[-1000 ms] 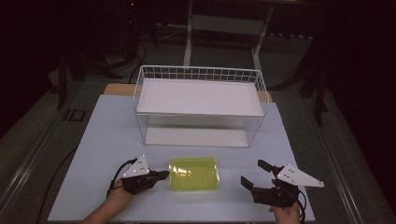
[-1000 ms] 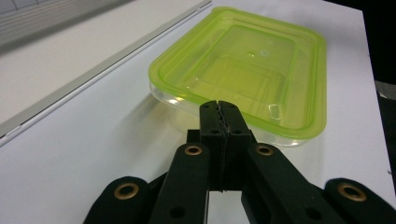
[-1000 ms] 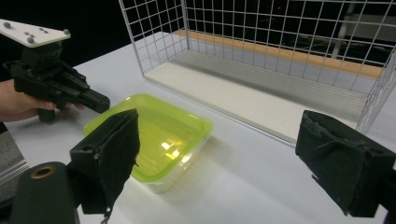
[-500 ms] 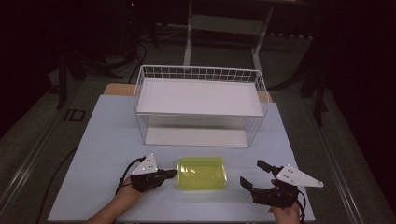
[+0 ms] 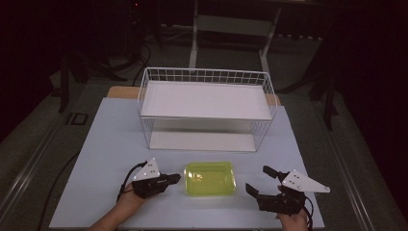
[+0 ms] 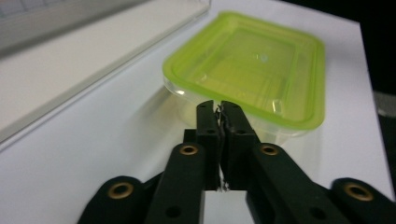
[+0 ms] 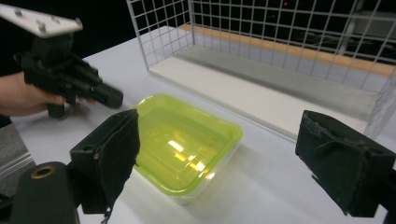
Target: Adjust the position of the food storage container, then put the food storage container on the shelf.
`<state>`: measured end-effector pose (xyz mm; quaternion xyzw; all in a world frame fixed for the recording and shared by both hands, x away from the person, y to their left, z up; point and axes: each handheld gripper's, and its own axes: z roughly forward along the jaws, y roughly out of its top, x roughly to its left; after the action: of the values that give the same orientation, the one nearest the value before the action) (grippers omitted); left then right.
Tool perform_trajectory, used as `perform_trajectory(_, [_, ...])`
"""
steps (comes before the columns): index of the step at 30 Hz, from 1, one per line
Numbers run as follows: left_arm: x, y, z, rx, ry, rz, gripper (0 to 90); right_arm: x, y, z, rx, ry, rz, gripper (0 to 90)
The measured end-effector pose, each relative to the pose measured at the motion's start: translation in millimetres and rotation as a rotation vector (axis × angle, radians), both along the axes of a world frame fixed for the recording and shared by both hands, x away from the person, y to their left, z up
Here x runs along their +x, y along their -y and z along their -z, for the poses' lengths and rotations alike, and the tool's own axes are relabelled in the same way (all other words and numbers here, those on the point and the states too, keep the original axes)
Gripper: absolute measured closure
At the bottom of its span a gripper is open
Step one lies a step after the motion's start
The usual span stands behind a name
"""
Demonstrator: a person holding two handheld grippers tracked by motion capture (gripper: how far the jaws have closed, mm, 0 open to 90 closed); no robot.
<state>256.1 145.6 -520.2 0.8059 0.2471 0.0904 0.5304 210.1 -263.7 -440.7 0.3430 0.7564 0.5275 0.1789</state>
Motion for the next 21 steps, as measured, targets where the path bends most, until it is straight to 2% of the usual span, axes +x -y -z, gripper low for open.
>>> perform_trajectory(2, [-2.0,-1.9,-11.3,-0.035,-0.007,-0.005,75.5,-0.5,-2.9,1.6,-0.001,-0.007,-0.011,13.7])
perform_trajectory(4, [-4.0,-1.5,-21.2,-0.059,0.008,-0.014,64.9,0.4,-5.9,1.2,-0.004,-0.006,-0.019,13.7])
perform_trajectory(6, [-3.5,1.5,-31.5,-0.065,-0.079,-0.043,49.4,1.8,-7.6,0.2,0.004,-0.001,-0.025,13.7])
perform_trajectory(7, [-3.1,2.3,-33.8,-0.073,-0.104,-0.044,34.2,2.2,-8.5,-0.1,0.0,0.004,-0.02,13.7])
perform_trajectory(8, [-4.3,4.4,-36.8,-0.082,-0.119,-0.058,25.5,2.5,-9.2,-0.3,-0.004,0.005,-0.018,13.6])
perform_trajectory(9, [-5.6,5.8,-37.9,-0.087,-0.114,-0.06,19.4,3.4,-10.8,-1.5,-0.015,0.007,-0.018,13.6])
perform_trajectory(10, [-6.9,9.0,-39.4,-0.079,-0.103,-0.048,12.8,3.9,-11.5,-2.5,-0.025,0.016,-0.02,13.6])
perform_trajectory(12, [-7.2,14.6,-41.2,-0.065,-0.105,-0.042,1.9,5.5,-13.7,-5.6,-0.032,0.033,-0.028,13.2])
perform_trajectory(14, [-5.3,18.9,-42.2,-0.062,-0.115,-0.043,1.9,8.1,-17.1,-8.1,-0.064,0.059,-0.019,13.1])
perform_trajectory(15, [-4.4,20.7,-41.9,-0.073,-0.108,-0.042,2.0,10.0,-18.4,-9.0,-0.072,0.064,-0.02,13.1])
perform_trajectory(17, [-3.2,24.2,-42.7,-0.064,-0.101,-0.047,2.0,12.8,-19.4,-9.8,-0.068,0.078,-0.011,13.1])
perform_trajectory(18, [-3.2,25.7,-42.8,-0.061,-0.084,-0.054,2.0,14.4,-19.9,-9.8,-0.069,0.102,0.008,13.1])
perform_trajectory(19, [-2.7,27.3,-43.4,-0.055,-0.081,-0.058,2.1,16.1,-19.6,-9.4,-0.052,0.099,0.012,14.3])
perform_trajectory(21, [-1.5,28.9,-44.7,-0.059,-0.081,-0.071,2.0,23.8,-18.6,-9.0,-0.032,0.031,-0.039,15.0])
